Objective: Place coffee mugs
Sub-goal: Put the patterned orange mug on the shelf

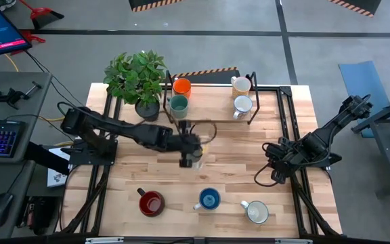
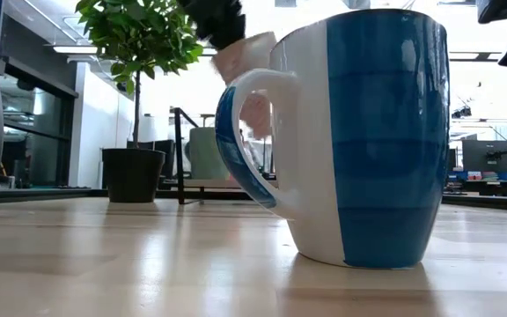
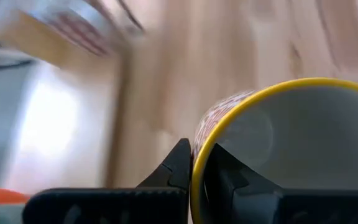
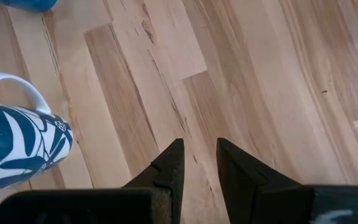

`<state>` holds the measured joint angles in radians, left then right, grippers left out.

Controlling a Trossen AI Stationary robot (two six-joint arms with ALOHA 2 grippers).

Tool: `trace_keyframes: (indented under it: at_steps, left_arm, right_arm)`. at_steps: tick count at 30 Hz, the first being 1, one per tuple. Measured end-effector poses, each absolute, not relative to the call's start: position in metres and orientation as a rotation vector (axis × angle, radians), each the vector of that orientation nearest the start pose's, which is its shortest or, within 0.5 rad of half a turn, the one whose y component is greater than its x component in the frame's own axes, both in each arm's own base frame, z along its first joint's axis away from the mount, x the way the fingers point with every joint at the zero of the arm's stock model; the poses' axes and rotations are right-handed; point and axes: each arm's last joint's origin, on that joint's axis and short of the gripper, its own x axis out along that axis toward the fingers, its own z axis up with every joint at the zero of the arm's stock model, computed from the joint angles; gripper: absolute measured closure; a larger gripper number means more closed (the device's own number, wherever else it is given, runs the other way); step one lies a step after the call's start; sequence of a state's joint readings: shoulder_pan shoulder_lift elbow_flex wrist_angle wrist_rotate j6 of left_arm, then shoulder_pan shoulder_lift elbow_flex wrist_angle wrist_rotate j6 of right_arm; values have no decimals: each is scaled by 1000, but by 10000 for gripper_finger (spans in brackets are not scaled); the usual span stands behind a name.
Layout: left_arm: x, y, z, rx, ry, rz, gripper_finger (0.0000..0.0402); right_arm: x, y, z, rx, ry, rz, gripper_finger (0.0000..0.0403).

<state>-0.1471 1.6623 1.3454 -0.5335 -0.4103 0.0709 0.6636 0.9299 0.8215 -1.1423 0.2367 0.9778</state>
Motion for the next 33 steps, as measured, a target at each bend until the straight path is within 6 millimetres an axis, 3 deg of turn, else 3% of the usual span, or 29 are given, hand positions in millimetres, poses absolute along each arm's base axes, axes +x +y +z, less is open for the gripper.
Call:
trace_keyframes:
  at_steps: [8,12,19,25,33]
  left_arm:
    - [374,12,338,278,677,395,390]
    - [384,41,353,261,713,461,390]
    - [416,82,355,243,844,437,390]
    - [450,110,336,231,925,471,390]
    - [452,137,315,172,1064,535,390]
  right_arm:
    - [116,82,257,275,1166,-178,330]
    - [117,82,257,279,1164,-179,330]
    - [117,82,257,275,1156,-184,330]
    - [117,82,258,261,1133,-200,330]
    - [117,83,258,278,1146,-190,330]
